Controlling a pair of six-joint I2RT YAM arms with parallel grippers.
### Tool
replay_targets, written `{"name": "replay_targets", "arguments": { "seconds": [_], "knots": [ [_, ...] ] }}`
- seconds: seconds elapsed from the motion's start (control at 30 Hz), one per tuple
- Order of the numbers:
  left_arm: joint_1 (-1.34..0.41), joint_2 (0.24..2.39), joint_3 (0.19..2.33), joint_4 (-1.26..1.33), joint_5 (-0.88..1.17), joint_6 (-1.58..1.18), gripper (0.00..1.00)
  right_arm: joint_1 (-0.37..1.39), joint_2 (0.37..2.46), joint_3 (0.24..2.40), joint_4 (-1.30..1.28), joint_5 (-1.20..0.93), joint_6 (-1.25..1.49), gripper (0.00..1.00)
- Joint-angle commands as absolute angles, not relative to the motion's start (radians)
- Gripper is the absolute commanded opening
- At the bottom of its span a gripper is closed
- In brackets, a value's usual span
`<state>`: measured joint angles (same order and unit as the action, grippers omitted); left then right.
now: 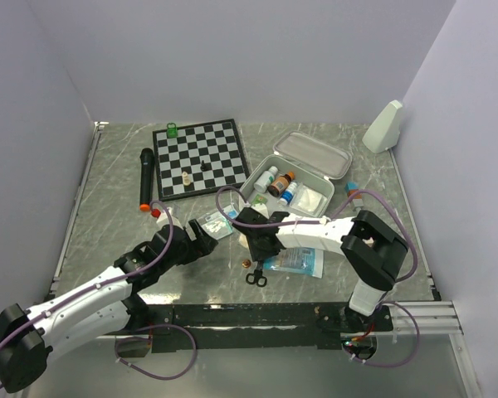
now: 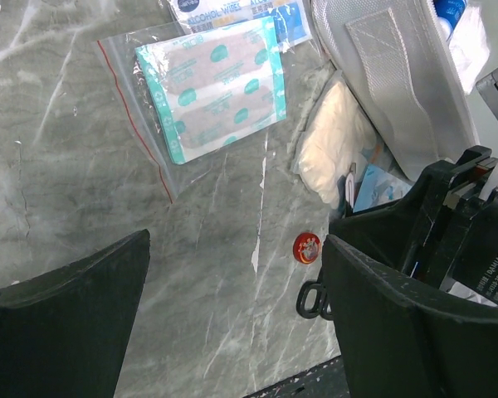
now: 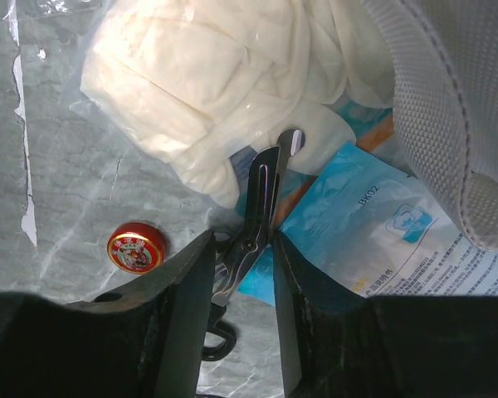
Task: Organize the medicine kit
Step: Pick up the scissors from the center of the board.
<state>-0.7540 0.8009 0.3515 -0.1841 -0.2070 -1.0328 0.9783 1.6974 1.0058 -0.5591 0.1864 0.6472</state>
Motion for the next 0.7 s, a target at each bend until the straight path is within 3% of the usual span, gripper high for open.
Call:
{"name": "replay_targets", "arguments": {
  "seconds": [0.0, 0.2, 0.47, 0.67],
  "knots": [
    [-0.753, 0.788, 0.353, -0.164, -0.207, -1.02, 0.89, 0.966, 1.746, 0.994, -0.529, 0.204, 0.673, 0.38],
    [-0.753, 0.787, 0.35, -0.164, -0.209, -1.023, 0.89, 0.963, 1.753, 0.976, -0.514, 0.186, 0.68, 0.11],
    [-0.753, 0.792, 0.354, -0.161, -0.207, -1.022, 0.89, 0.963, 1.686, 0.979, -0.545, 0.193, 0.683, 0.0],
    [-0.753, 0.792, 0.353, -0.16, -0.206, -1.025, 0.89, 0.963, 1.634, 1.003, -0.584, 0.204, 0.678, 0.0]
  ]
}}
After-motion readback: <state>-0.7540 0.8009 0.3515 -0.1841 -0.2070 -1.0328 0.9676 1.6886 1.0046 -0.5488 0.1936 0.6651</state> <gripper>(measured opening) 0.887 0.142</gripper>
